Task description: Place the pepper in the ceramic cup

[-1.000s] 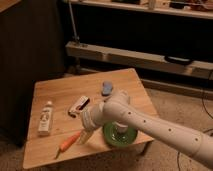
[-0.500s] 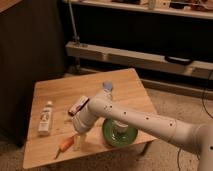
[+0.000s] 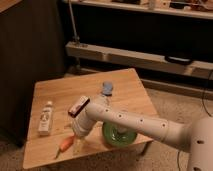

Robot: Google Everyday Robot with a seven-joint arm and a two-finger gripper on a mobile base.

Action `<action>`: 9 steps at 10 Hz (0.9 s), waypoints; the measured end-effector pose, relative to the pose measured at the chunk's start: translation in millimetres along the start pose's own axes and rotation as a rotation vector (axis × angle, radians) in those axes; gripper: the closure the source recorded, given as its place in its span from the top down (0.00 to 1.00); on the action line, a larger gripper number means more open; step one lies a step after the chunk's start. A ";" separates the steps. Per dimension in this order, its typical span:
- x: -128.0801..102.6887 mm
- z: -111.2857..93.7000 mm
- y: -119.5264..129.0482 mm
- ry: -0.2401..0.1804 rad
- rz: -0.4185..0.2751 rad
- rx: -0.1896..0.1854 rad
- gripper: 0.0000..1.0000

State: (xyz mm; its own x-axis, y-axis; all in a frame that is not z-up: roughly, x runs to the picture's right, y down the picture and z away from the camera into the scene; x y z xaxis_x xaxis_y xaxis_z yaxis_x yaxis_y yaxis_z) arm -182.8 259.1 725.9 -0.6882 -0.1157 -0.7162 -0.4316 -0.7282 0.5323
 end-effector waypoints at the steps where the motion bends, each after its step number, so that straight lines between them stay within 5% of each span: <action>1: 3.3 7.2 -2.8 0.004 -0.007 0.008 0.80; 5: 8.2 30.8 -2.6 0.023 0.001 0.020 0.79; 9: 12.9 44.7 2.7 0.032 0.005 0.034 0.37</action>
State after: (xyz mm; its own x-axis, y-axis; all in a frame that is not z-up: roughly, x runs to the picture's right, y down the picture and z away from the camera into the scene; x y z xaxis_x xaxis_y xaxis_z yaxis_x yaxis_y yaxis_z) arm -219.0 285.8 738.3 -0.6720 -0.1410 -0.7270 -0.4478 -0.7045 0.5506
